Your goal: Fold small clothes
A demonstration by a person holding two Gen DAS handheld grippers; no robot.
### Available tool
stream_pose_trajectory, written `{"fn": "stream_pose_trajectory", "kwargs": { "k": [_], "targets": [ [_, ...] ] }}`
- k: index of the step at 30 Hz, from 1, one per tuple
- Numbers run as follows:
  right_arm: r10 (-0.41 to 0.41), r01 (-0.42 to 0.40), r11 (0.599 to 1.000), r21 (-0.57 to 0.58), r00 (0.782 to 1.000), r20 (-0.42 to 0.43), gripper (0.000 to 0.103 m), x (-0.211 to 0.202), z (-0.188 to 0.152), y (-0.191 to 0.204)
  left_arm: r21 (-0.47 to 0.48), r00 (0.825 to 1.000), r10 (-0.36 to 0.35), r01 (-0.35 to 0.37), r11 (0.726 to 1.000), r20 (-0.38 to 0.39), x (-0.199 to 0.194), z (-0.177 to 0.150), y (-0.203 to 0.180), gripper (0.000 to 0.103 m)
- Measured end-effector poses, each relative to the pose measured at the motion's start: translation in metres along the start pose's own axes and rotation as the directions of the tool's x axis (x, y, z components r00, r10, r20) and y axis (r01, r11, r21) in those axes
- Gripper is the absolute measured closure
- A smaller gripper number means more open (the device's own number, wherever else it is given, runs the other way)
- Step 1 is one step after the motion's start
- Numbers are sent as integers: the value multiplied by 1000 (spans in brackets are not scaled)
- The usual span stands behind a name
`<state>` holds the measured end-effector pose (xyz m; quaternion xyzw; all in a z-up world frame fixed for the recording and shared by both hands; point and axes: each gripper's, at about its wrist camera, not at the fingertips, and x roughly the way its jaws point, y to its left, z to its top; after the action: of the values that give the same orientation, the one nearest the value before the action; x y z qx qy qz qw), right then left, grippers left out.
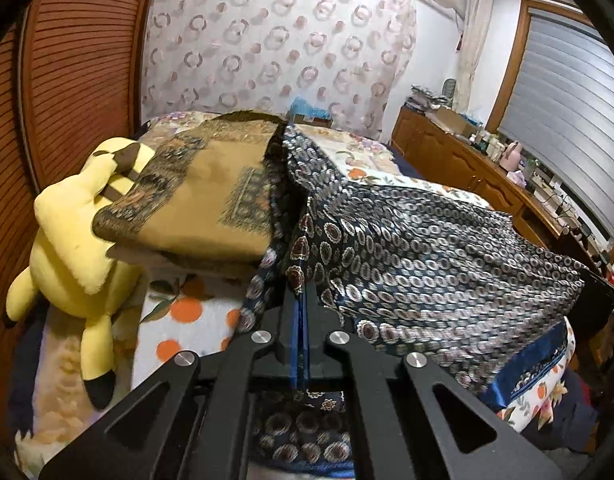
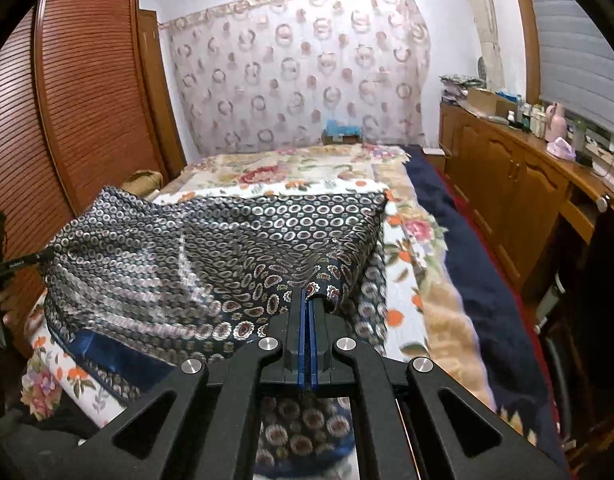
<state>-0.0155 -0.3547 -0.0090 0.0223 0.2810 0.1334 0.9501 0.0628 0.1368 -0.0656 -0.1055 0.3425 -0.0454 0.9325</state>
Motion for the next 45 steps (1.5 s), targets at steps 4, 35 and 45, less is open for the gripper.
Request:
{"fn": "stream_pose_trajectory", "kwargs": {
  "k": [4, 35, 45],
  "targets": [
    [-10, 11, 1000, 7, 997, -79, 102, 18, -18, -3, 14, 998, 24, -23, 1000, -59, 13, -11, 4, 100],
    [52, -71, 989, -129, 988, -145, 34, 99, -42, 85, 31, 992, 100, -98, 995, -70, 31, -23, 5, 32],
    [28, -53, 990, -128, 981, -192, 34, 129, -52, 90, 29, 991, 107, -105, 994, -80, 37, -23, 5, 32]
  ]
}}
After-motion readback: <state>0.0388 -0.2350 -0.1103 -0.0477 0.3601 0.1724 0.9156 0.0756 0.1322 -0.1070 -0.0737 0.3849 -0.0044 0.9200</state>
